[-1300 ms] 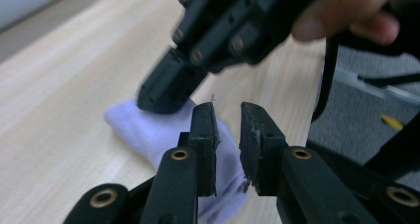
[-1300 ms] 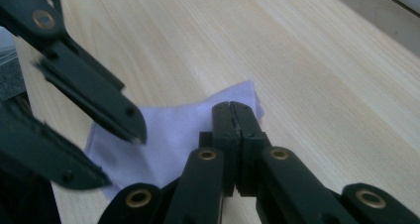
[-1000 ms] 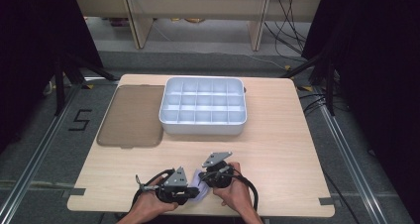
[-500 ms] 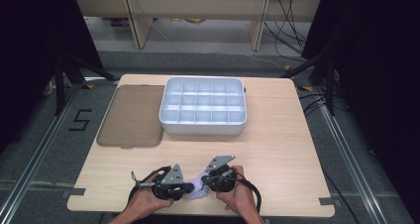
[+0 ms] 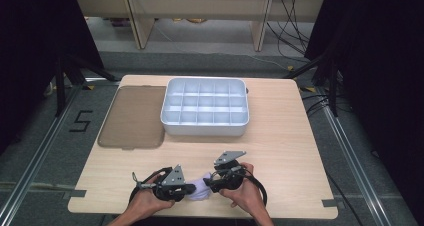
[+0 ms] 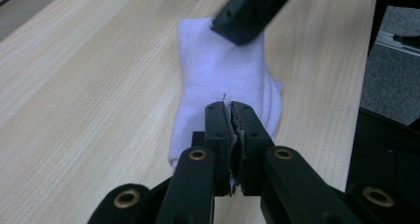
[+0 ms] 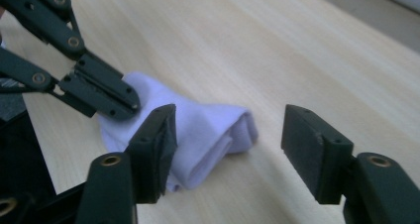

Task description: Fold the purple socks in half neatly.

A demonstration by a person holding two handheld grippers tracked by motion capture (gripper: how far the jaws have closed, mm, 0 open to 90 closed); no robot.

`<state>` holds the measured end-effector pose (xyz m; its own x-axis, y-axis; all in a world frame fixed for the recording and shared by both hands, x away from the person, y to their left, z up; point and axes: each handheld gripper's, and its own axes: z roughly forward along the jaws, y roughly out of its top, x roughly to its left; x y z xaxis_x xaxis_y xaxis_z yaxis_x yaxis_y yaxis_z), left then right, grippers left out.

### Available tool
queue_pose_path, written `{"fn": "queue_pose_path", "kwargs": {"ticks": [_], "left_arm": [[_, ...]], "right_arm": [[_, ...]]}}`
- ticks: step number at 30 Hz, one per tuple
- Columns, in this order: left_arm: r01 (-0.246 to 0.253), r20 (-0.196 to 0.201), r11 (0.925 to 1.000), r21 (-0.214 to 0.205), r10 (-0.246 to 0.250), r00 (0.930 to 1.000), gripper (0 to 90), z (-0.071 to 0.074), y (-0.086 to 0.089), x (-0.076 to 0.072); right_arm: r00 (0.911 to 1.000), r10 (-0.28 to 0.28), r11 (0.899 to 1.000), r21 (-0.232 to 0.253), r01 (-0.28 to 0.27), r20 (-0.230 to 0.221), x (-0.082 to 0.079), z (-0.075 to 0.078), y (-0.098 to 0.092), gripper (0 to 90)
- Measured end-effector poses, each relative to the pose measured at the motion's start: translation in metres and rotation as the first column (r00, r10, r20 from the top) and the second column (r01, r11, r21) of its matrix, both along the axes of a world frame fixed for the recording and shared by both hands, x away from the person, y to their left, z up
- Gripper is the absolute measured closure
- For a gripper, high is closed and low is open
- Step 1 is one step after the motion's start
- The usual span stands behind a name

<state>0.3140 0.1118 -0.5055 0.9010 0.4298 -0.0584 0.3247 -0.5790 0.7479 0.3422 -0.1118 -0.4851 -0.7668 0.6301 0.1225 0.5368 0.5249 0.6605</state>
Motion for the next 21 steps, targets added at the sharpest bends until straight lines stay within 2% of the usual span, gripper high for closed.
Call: {"fn": "queue_pose_path", "kwargs": {"ticks": [2,3,6,8,12,13,14,17,18,20,21], "left_arm": [[0.006,0.0,1.0,0.003,-0.006,1.0,85.4,0.0,0.0,0.0],[0.01,0.0,0.9999,0.003,-0.01,1.0,85.4,0.0,0.001,0.001],[0.015,-0.005,0.9999,-0.003,-0.015,0.9999,85.4,0.0,0.001,0.001],[0.018,-0.002,0.9998,0.006,-0.018,0.9998,85.3,0.0,0.002,0.003],[0.024,-0.017,0.9996,-0.012,-0.024,0.9996,85.1,-0.001,0.003,0.004],[0.035,-0.011,0.9994,-0.001,-0.035,0.9993,85.0,0.0,0.004,0.005],[0.031,-0.013,0.9995,-0.003,-0.031,0.9994,85.0,0.0,0.004,0.005],[0.053,0.004,0.9986,0.006,-0.053,0.9986,84.6,0.0,0.006,0.005],[0.058,0.007,0.9983,-0.001,-0.058,0.9983,84.5,-0.001,0.006,0.006],[0.053,-0.023,0.9985,-0.017,-0.053,0.9983,84.2,-0.002,0.007,0.007],[0.045,-0.024,0.9987,-0.023,-0.046,0.9986,84.1,-0.002,0.008,0.007]], "right_arm": [[0.9999,0.009,1.0,0.016,-0.008,-0.008,0.0,-0.001,0.002,37.6],[0.999,0.025,1.0,-0.007,-0.025,-0.037,0.001,-0.004,0.005,34.6],[0.999,0.017,1.0,0.006,-0.017,-0.041,0.004,-0.008,0.008,34.6],[0.9961,0.034,0.999,-0.006,-0.035,-0.081,0.007,-0.01,0.008,35.1],[0.9916,0.061,0.998,0.013,-0.06,-0.114,0.011,-0.014,0.008,39.2],[0.9907,0.056,0.998,0.035,-0.052,-0.124,0.012,-0.016,0.009,40.4],[0.9894,0.066,0.998,0.023,-0.064,-0.129,0.013,-0.015,0.008,41.0],[0.9856,0.08,0.996,0.038,-0.075,-0.149,0.014,-0.018,0.008,44.8],[0.9848,0.1,0.995,0.043,-0.095,-0.142,0.015,-0.018,0.007,45.9],[0.9811,0.106,0.993,0.06,-0.098,-0.162,0.015,-0.018,0.006,49.4],[0.9794,0.108,0.993,0.067,-0.098,-0.17,0.015,-0.018,0.006,52.1]]}}
